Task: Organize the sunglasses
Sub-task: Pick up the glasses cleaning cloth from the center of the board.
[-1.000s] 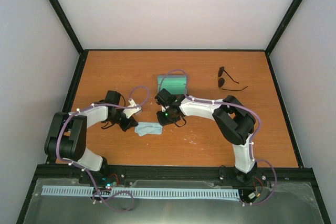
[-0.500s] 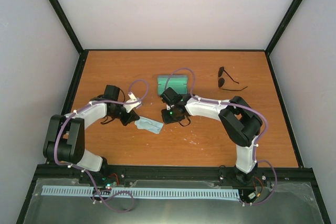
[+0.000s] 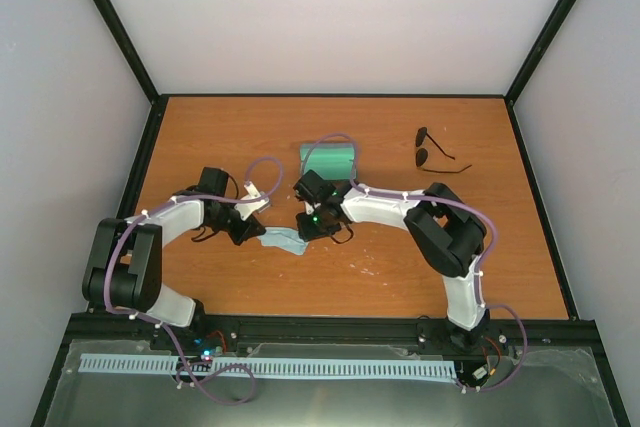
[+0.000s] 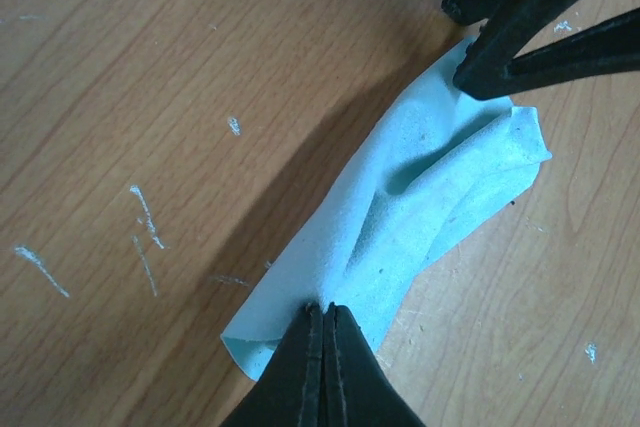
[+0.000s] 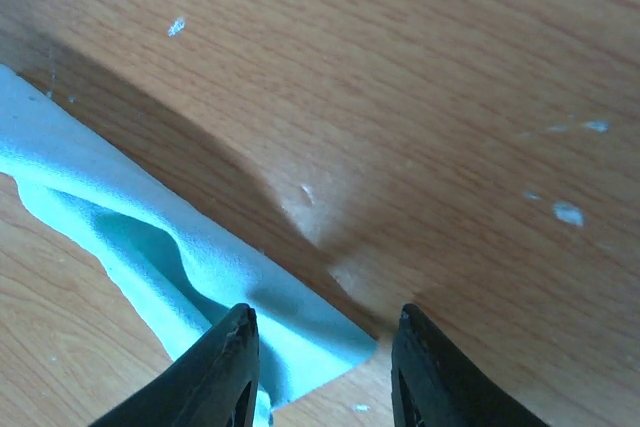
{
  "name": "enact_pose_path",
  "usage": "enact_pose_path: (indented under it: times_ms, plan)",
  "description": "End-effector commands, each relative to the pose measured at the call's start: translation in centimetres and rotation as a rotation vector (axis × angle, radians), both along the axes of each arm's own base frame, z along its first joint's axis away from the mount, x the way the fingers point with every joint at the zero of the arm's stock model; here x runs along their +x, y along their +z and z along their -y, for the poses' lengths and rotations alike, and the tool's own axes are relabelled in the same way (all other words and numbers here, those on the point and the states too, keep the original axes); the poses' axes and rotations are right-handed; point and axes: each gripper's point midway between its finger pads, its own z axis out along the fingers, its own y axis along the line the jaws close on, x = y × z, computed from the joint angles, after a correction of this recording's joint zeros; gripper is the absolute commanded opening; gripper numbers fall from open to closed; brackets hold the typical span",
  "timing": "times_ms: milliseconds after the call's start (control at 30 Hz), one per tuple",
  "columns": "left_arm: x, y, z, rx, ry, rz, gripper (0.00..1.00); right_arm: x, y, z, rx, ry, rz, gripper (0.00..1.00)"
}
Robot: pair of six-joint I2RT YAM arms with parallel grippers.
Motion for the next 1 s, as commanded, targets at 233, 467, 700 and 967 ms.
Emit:
enact_pose_path:
  times_ms: [233, 467, 700, 967]
  plan:
    - [0.6, 0.5, 0.2, -0.02, -0.005, 0.029, 0.01, -1.1, -2.4, 0.4, -0.13, 0.028, -0.037, 0.31]
    - [0.6, 0.4, 0.2, -0.018, -0.002, 0.031, 0.01, -2.1, -3.1, 1.4, -0.192, 0.035, -0.049, 0.18]
    - [0.8, 0.4, 0.2, -0.021, 0.004, 0.038, 0.01, -1.7, -2.7, 1.4, -0.191, 0.017, -0.022, 0.03]
    - [1.5, 1.3, 0.6, -0.052, 0.026, 0.055, 0.01, 0.8, 0.5, 1.2, -0.179, -0.012, 0.115, 0.03]
